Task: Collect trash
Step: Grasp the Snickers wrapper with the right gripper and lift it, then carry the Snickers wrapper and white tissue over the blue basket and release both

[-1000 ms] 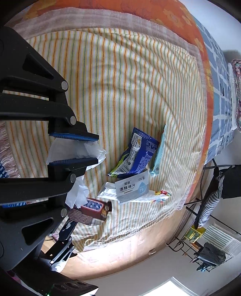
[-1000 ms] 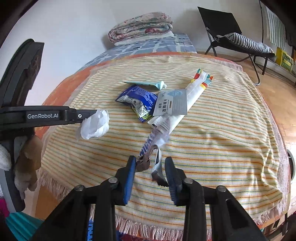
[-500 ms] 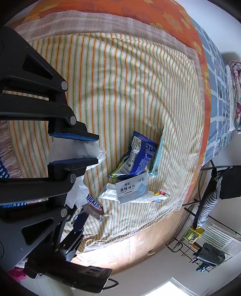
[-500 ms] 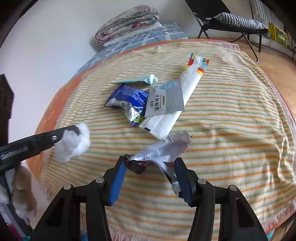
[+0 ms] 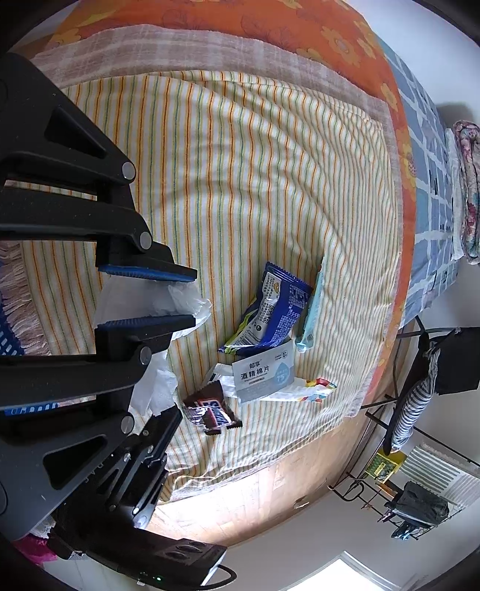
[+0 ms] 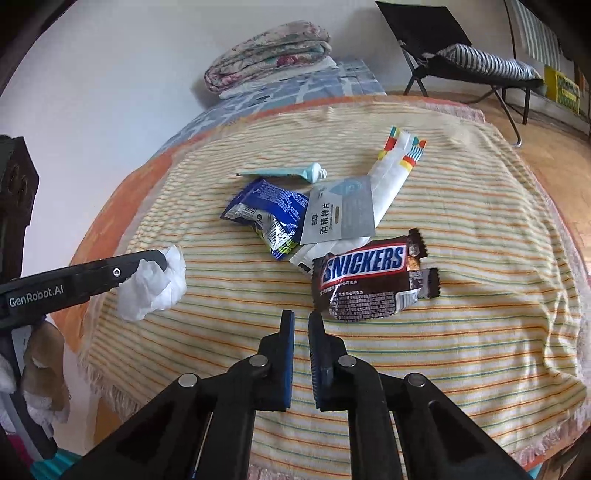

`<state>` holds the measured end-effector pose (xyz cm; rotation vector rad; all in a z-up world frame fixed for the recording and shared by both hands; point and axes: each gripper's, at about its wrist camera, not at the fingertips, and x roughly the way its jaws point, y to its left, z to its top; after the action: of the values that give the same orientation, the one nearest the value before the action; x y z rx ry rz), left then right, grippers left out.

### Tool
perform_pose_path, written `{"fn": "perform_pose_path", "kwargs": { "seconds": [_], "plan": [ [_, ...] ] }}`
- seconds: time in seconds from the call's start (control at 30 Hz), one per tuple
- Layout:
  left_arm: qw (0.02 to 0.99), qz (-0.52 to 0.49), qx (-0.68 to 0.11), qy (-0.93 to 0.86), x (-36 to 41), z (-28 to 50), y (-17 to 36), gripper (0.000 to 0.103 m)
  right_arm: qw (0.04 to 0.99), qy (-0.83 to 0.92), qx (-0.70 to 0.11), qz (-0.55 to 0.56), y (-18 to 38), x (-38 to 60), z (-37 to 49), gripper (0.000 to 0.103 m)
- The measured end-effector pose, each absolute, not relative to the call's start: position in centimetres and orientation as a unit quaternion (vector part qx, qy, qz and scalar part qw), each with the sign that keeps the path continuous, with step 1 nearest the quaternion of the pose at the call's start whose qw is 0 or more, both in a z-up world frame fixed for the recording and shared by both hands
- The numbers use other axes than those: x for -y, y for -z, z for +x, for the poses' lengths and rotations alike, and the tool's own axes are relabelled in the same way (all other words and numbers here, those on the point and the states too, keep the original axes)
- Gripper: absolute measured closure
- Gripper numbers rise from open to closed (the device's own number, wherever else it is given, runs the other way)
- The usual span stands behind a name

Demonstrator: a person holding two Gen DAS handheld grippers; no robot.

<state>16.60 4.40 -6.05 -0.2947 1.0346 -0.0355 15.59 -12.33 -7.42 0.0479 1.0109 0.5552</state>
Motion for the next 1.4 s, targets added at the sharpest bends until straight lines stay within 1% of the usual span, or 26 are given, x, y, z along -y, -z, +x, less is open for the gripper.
{"fn": "perform_pose_path", "kwargs": {
  "seconds": [0.1,0.13,0.17,0.2,0.23,0.27,0.4,0.53,0.7,0.73,0.77,0.8,0.87,0.93,1.03,1.4],
  "plan": [
    [0.859,-0.141,-0.492,0.017,-4.5,16.2,6.0,0.087,0.832,-0.283,-0.475,0.042,7.0,13.0,15.5,0.095],
    [0.859,-0.142,-0.492,0.017,-4.6,16.2,5.9,0.087,0.832,-0.285,-0.473,0.047,6.9,13.3,15.4,0.08],
    [0.859,-0.141,-0.491,0.017,-4.6,16.0,5.9,0.087,0.835,-0.282,-0.47,0.051,6.6,13.7,15.3,0.052],
    [0.86,-0.142,-0.49,0.017,-4.6,16.0,5.9,0.087,0.84,-0.275,-0.465,0.052,6.3,14.1,15.4,0.038],
    [0.86,-0.142,-0.49,0.017,-4.6,15.9,5.9,0.087,0.847,-0.268,-0.456,0.054,6.0,14.5,15.5,0.02],
    [0.86,-0.141,-0.49,0.017,-4.6,15.9,5.9,0.087,0.853,-0.262,-0.447,0.055,5.7,14.8,15.7,0.017],
    [0.859,-0.142,-0.491,0.017,-4.6,15.9,6.0,0.087,0.857,-0.235,-0.456,0.048,5.8,15.1,18.0,0.015],
    [0.858,-0.141,-0.493,0.018,-4.5,15.9,6.0,0.087,0.847,-0.225,-0.481,0.016,7.6,13.9,20.9,0.015],
    [0.856,-0.139,-0.497,0.018,-4.6,16.1,6.3,0.087,0.839,-0.231,-0.493,-0.006,8.9,13.1,21.9,0.017],
    [0.856,-0.138,-0.498,0.017,-4.6,16.2,6.4,0.087,0.838,-0.232,-0.495,-0.011,9.1,13.0,21.9,0.023],
    [0.855,-0.138,-0.499,0.017,-4.6,16.3,6.5,0.087,0.837,-0.231,-0.496,-0.014,9.1,13.0,21.9,0.032],
    [0.855,-0.139,-0.499,0.016,-4.6,16.3,6.5,0.087,0.836,-0.234,-0.497,-0.015,9.2,12.9,21.7,0.037],
    [0.855,-0.139,-0.499,0.016,-4.7,16.3,6.5,0.087,0.834,-0.239,-0.498,-0.017,9.1,12.9,21.5,0.052],
    [0.856,-0.139,-0.497,0.017,-4.6,16.2,6.3,0.087,0.834,-0.241,-0.497,-0.017,9.0,13.1,21.2,0.057],
    [0.859,-0.138,-0.493,0.02,-4.6,16.1,6.3,0.087,0.837,-0.243,-0.49,-0.014,8.4,13.5,20.6,0.059],
    [0.862,-0.136,-0.486,0.042,-3.4,13.9,4.9,0.087,0.851,-0.257,-0.458,-0.01,5.7,14.7,17.5,0.059]
  ]
}}
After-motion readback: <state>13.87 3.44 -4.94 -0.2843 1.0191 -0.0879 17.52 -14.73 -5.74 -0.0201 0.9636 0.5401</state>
